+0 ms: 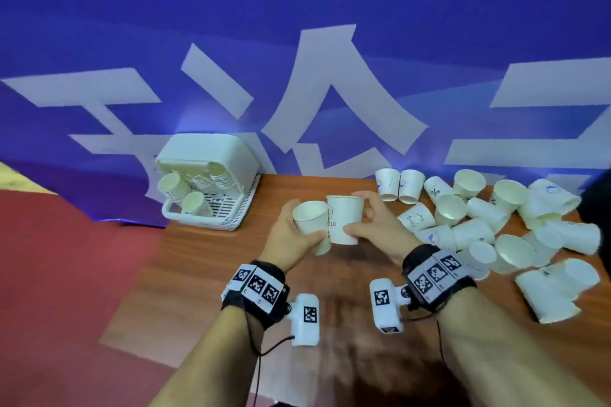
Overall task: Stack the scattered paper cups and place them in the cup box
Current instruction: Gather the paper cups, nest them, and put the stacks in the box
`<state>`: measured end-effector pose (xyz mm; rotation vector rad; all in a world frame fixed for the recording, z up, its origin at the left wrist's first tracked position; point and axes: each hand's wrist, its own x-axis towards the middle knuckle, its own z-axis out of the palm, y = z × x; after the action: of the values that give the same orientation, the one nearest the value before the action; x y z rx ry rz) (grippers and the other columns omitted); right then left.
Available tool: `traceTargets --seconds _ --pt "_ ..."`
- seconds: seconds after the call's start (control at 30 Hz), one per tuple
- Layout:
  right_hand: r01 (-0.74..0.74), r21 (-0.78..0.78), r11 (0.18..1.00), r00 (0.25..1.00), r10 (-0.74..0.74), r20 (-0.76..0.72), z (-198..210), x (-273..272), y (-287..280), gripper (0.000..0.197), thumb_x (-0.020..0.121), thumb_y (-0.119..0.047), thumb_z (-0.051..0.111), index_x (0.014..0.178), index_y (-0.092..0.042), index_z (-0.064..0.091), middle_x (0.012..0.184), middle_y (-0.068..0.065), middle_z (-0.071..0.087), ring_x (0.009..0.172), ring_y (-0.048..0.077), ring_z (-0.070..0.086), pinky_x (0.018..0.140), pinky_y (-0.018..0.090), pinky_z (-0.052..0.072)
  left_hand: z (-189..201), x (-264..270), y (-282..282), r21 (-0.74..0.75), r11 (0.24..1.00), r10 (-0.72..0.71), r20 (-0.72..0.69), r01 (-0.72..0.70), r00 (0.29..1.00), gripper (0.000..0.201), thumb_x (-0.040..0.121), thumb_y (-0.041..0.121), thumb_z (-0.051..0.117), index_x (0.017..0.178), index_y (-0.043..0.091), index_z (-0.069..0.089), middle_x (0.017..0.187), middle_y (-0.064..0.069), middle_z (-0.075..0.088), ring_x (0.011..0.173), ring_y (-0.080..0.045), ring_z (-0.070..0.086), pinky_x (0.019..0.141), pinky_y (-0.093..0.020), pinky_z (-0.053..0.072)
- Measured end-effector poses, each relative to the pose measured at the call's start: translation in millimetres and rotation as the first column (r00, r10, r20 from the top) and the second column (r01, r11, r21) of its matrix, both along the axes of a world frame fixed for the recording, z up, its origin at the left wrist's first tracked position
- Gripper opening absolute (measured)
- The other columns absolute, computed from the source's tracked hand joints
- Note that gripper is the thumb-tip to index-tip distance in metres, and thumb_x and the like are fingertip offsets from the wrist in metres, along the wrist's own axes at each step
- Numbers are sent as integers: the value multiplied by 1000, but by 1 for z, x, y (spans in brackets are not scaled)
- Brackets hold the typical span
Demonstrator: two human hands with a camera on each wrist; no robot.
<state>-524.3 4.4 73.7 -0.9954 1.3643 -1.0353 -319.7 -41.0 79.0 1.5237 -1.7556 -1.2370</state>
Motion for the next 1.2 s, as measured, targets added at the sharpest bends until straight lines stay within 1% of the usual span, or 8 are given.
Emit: traceTargets --seconds 0.2,0.33,0.47,0.7,0.8,0.9,0.97,1.2 --pt "-48 -24 999 999 48 -10 3 64 -40 35 85 -21 76 111 -21 53 109 3 69 104 21 65 87 40 56 2 64 -14 18 989 146 -75 -145 987 95 62 60 76 141 22 39 126 5 62 113 -10 61 100 -41 50" --pt "-53 -30 998 998 52 -26 8 106 -70 35 83 -30 77 108 -21 55 109 7 69 103 25 67 85 47 58 5 103 -32 11 983 183 -131 -184 974 68 74 44 77 132 27 45 119 7 64 108 -7 62 98 -33 50" --pt "-38 -32 999 997 35 -69 14 147 -99 31 85 -20 76 109 -19 56 111 8 65 101 24 65 79 38 59 6 146 -59 27 981 195 -153 -193 969 50 79 32 78 119 31 48 112 11 65 101 1 61 87 -22 50" --pt "-53 10 999 991 54 -126 11 203 -150 64 82 -5 74 136 -25 46 116 0 58 101 13 62 73 22 55 -10 215 -114 23 965 261 -90 -260 961 67 66 27 78 125 24 47 119 0 58 106 -12 58 91 -29 48" --pt "-70 16 997 982 72 -177 5 231 -172 70 80 -4 73 139 -27 45 120 -5 57 104 11 60 78 26 56 -19 252 -136 -13 951 308 -38 -309 951 73 57 33 76 124 23 48 121 -1 52 109 -16 54 96 -34 47" --pt "-89 8 996 964 88 -250 -1 260 -193 65 76 -7 75 133 -28 51 126 0 59 109 15 59 91 36 54 -24 288 -159 -45 937 345 -40 -347 938 61 58 21 79 113 24 52 114 1 52 106 -17 54 89 -31 46" --pt "-95 9 995 952 94 -292 -6 276 -206 58 74 -7 77 124 -28 54 122 1 61 107 16 59 88 30 50 -29 309 -173 -47 929 366 -51 -368 929 57 62 9 81 109 25 52 108 7 52 104 -16 54 86 -28 44" --pt "-83 26 996 913 87 -398 -20 296 -232 64 69 -14 85 120 -29 50 117 -2 59 105 16 59 81 20 44 -47 341 -215 -69 920 383 -43 -386 923 65 59 10 87 112 24 52 118 2 50 105 -13 51 82 -21 40"
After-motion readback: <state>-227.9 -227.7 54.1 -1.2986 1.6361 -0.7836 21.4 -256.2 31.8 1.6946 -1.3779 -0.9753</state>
